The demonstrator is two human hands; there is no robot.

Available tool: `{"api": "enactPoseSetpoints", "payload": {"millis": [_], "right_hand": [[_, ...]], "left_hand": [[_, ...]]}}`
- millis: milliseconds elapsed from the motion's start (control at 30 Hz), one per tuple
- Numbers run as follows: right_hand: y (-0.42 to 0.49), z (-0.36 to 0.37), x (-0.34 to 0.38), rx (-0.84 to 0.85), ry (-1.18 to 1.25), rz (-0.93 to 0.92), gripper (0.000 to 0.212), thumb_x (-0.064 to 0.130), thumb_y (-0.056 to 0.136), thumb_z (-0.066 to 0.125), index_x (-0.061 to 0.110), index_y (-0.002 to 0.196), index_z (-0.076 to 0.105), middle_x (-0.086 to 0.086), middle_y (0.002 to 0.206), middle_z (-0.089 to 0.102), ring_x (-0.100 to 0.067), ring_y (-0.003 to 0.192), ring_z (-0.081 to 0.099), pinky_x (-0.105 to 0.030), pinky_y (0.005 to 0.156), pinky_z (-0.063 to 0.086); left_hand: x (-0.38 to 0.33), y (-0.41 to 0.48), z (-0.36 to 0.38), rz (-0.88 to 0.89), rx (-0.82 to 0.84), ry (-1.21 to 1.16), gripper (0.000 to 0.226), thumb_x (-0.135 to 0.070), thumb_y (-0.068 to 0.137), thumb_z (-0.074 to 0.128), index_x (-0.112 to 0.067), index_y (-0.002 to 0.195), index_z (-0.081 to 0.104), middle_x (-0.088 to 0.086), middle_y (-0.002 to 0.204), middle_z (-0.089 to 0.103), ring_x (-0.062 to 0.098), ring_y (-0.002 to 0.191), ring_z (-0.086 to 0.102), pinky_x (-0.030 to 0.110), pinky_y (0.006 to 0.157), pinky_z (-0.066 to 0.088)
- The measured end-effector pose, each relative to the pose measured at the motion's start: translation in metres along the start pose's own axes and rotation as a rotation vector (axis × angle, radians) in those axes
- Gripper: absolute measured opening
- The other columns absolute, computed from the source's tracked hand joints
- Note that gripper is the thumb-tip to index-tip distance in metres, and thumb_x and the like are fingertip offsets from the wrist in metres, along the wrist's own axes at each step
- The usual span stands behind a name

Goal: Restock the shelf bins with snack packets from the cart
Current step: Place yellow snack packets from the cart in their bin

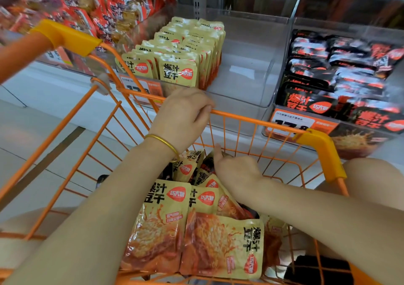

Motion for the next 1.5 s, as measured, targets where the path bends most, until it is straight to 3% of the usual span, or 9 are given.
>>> {"api": "enactPoseSetpoints", "payload": {"millis": [267, 433, 733, 867, 1000, 1133, 1267, 1400, 1500], "right_hand": [[-0.001, -0.011, -0.004, -0.041, 0.056, -0.017, 0.063, -0.008, 0.088, 0.043, -0.003, 0.143, 0.014, 0.0, 0.084, 0.057, -0.023, 0.085, 0.063, -0.026, 0.042, 0.016], [0.004, -0.018, -0.011, -0.045, 0.077, 0.005, 0.056, -0.012, 0.078, 0.053, 0.005, 0.128, 0.033, 0.003, 0.061, 0.031, -0.019, 0.051, 0.039, -0.025, 0.041, 0.018], [-0.017, -0.07, -0.031, -0.311, 0.119, 0.045, 0.014, 0.009, 0.09, 0.05, 0.021, 0.087, 0.043, 0.003, 0.071, 0.048, -0.023, 0.066, 0.05, -0.028, 0.046, 0.029], [-0.023, -0.086, -0.051, -0.495, 0.642, 0.049, 0.005, 0.022, 0.09, 0.058, 0.019, 0.086, 0.06, 0.005, 0.081, 0.053, -0.015, 0.075, 0.055, -0.033, 0.067, 0.046], [-0.007, -0.092, -0.067, -0.464, 1.273, 0.103, 0.009, 0.008, 0.092, 0.058, 0.009, 0.083, 0.056, -0.005, 0.065, 0.059, -0.006, 0.045, 0.053, -0.022, 0.047, 0.045], [0.011, -0.099, -0.071, -0.414, 1.605, 0.125, 0.01, 0.008, 0.092, 0.056, 0.009, 0.082, 0.056, -0.01, 0.066, 0.059, -0.012, 0.047, 0.054, -0.023, 0.043, 0.047], [0.035, -0.106, -0.064, -0.214, 1.509, 0.036, 0.017, 0.019, 0.09, 0.062, 0.003, 0.096, 0.063, -0.008, 0.067, 0.059, -0.007, 0.04, 0.047, -0.017, 0.035, 0.036], [0.067, -0.129, -0.074, -0.474, 1.579, 0.096, 0.017, 0.016, 0.092, 0.059, -0.002, 0.093, 0.06, -0.01, 0.055, 0.05, -0.007, 0.034, 0.044, -0.017, 0.033, 0.032], [0.089, -0.145, -0.082, -0.664, 1.664, 0.16, 0.015, 0.014, 0.094, 0.056, 0.007, 0.081, 0.053, -0.011, 0.061, 0.051, -0.005, 0.034, 0.046, -0.018, 0.034, 0.037]], "left_hand": [[0.0, 0.0, 0.0, -0.001, 0.005, -0.002, 0.032, -0.021, 0.087, 0.04, -0.008, 0.09, 0.069, 0.005, 0.086, 0.066, 0.026, 0.087, 0.057, 0.029, 0.082, 0.037], [0.001, 0.0, 0.0, 0.0, -0.003, -0.006, 0.031, -0.02, 0.087, 0.041, -0.008, 0.091, 0.069, 0.005, 0.087, 0.066, 0.026, 0.087, 0.057, 0.026, 0.082, 0.035], [0.001, 0.003, -0.007, -0.051, -0.061, -0.109, 0.03, -0.023, 0.088, 0.044, -0.009, 0.094, 0.07, 0.003, 0.09, 0.066, 0.019, 0.087, 0.056, 0.02, 0.079, 0.039], [-0.002, 0.007, -0.02, -0.221, -0.097, -0.341, 0.029, -0.024, 0.088, 0.047, -0.011, 0.096, 0.072, -0.002, 0.086, 0.065, 0.004, 0.076, 0.056, 0.009, 0.07, 0.042], [-0.001, 0.007, -0.027, -0.425, -0.065, -0.57, 0.024, -0.022, 0.096, 0.048, -0.014, 0.095, 0.07, 0.006, 0.091, 0.067, 0.014, 0.086, 0.062, 0.033, 0.079, 0.052], [0.002, 0.008, -0.03, -0.47, -0.083, -0.671, 0.011, -0.012, 0.093, 0.053, -0.015, 0.1, 0.06, -0.003, 0.081, 0.059, -0.003, 0.067, 0.055, 0.013, 0.062, 0.047], [0.013, 0.008, -0.035, -0.543, -0.27, -0.669, 0.014, -0.009, 0.09, 0.057, -0.023, 0.092, 0.057, 0.001, 0.083, 0.061, 0.009, 0.071, 0.058, 0.021, 0.065, 0.05], [0.023, 0.008, -0.038, -0.571, -0.411, -0.458, 0.024, -0.011, 0.091, 0.054, -0.013, 0.116, 0.055, -0.003, 0.099, 0.058, 0.006, 0.089, 0.054, 0.015, 0.08, 0.043], [0.034, 0.004, -0.034, -0.459, -0.266, -0.009, 0.032, -0.015, 0.09, 0.049, -0.008, 0.12, 0.058, 0.005, 0.119, 0.058, 0.021, 0.113, 0.05, 0.031, 0.095, 0.039]]}}
Point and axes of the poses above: each hand's wrist, its own y-axis towards the middle knuckle, its own z-axis out of the palm, x = y × z, the point moved 1 cm from there along y, towards the middle knuckle
